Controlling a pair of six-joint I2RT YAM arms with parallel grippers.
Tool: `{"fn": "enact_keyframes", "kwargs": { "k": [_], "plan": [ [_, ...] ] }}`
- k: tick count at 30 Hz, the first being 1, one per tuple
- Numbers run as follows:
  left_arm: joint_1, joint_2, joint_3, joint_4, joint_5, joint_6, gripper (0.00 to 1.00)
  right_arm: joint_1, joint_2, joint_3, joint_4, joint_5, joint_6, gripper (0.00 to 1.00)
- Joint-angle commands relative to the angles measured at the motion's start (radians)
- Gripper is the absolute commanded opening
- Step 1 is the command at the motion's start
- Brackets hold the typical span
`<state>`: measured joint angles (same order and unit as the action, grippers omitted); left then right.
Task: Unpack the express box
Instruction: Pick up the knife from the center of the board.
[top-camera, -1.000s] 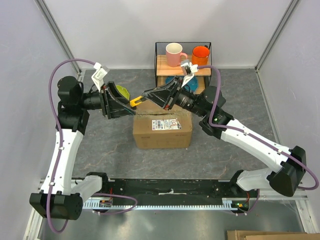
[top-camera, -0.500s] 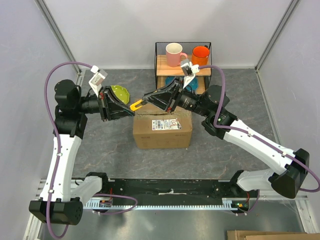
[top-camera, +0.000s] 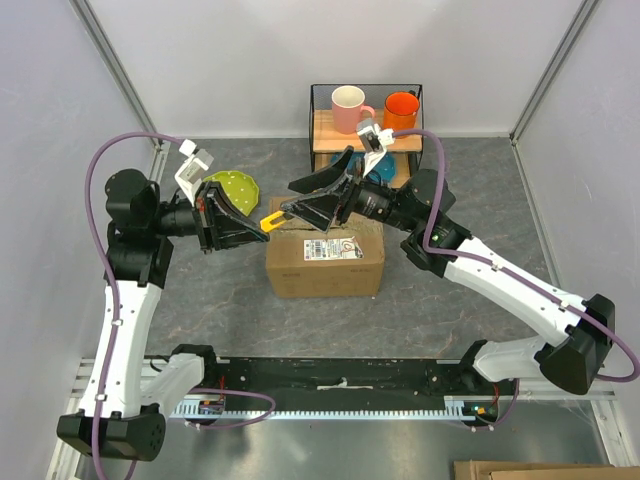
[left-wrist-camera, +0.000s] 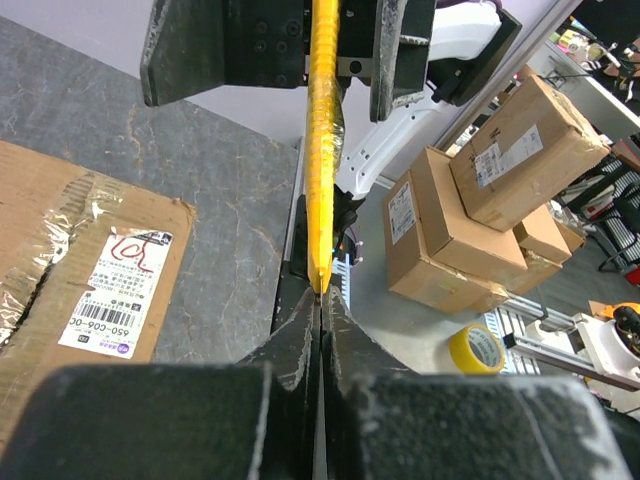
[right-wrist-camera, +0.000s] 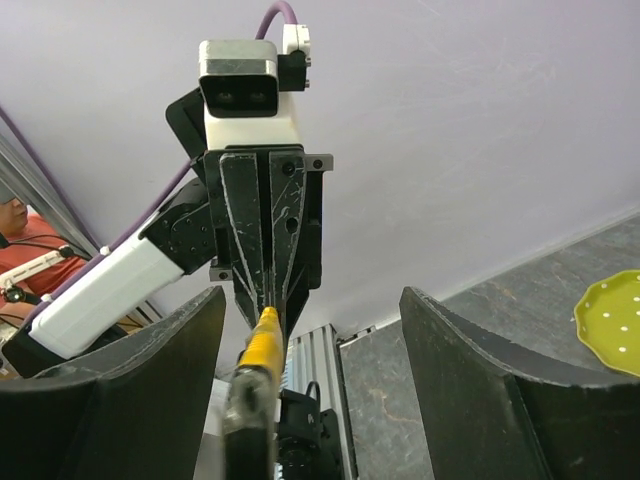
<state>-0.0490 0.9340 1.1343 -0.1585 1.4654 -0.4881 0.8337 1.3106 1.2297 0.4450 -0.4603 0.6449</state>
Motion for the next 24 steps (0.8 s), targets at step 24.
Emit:
{"fn": "enact_keyframes", "kwargs": {
  "k": [24],
  "plan": [
    [0.012,-0.047,-0.079,0.404,-0.143,-0.334,0.02,-0.002,-0.111,-0.196,0.179,0.019,0.013,0.87]
  ]
}}
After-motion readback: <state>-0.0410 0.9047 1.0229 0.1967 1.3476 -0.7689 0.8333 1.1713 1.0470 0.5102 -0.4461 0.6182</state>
